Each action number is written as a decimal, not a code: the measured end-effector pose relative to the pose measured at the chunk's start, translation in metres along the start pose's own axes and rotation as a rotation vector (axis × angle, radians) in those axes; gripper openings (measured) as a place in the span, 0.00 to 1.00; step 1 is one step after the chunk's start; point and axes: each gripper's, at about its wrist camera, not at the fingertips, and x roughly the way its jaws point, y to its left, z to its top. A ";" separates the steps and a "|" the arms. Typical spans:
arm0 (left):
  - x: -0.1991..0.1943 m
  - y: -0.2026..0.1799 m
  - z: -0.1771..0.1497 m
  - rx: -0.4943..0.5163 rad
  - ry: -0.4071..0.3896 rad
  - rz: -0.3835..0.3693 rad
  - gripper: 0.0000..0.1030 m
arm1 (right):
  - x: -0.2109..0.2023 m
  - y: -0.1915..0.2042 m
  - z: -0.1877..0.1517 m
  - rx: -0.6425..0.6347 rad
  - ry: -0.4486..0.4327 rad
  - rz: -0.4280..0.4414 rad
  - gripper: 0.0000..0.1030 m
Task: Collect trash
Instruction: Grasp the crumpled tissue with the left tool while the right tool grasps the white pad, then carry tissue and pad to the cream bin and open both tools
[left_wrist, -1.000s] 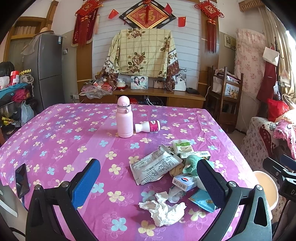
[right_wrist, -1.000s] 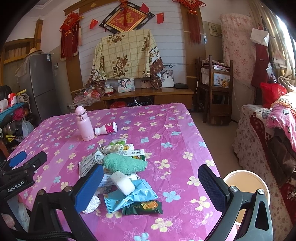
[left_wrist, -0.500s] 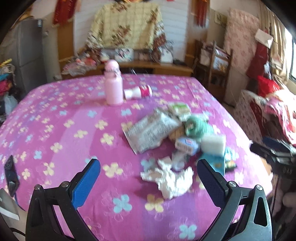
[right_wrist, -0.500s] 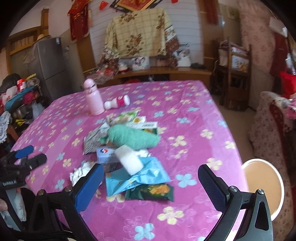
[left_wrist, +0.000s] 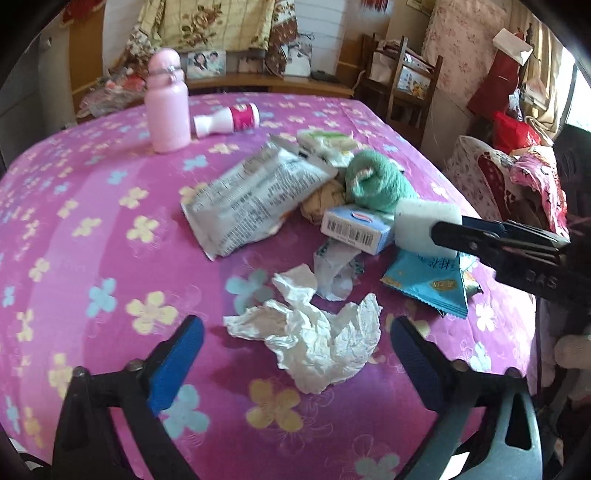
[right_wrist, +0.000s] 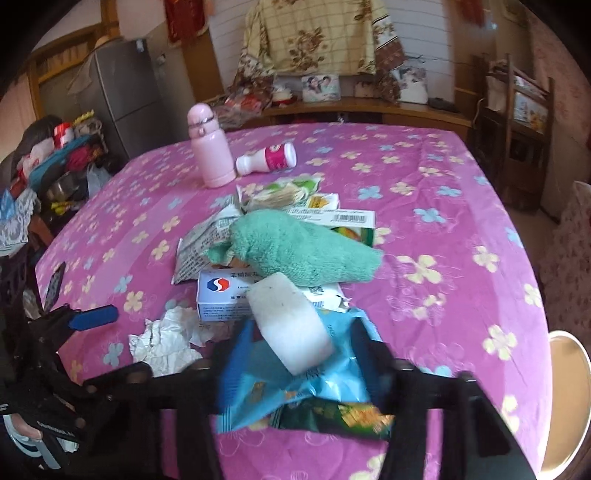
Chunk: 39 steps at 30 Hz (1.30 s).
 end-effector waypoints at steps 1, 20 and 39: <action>0.003 0.000 -0.001 0.003 0.013 -0.005 0.77 | 0.003 0.001 0.000 -0.007 0.005 0.001 0.40; -0.066 -0.050 0.029 0.100 -0.029 -0.117 0.17 | -0.108 -0.059 -0.018 0.112 -0.181 -0.054 0.32; 0.037 -0.304 0.063 0.300 0.103 -0.383 0.17 | -0.167 -0.252 -0.124 0.500 -0.101 -0.377 0.32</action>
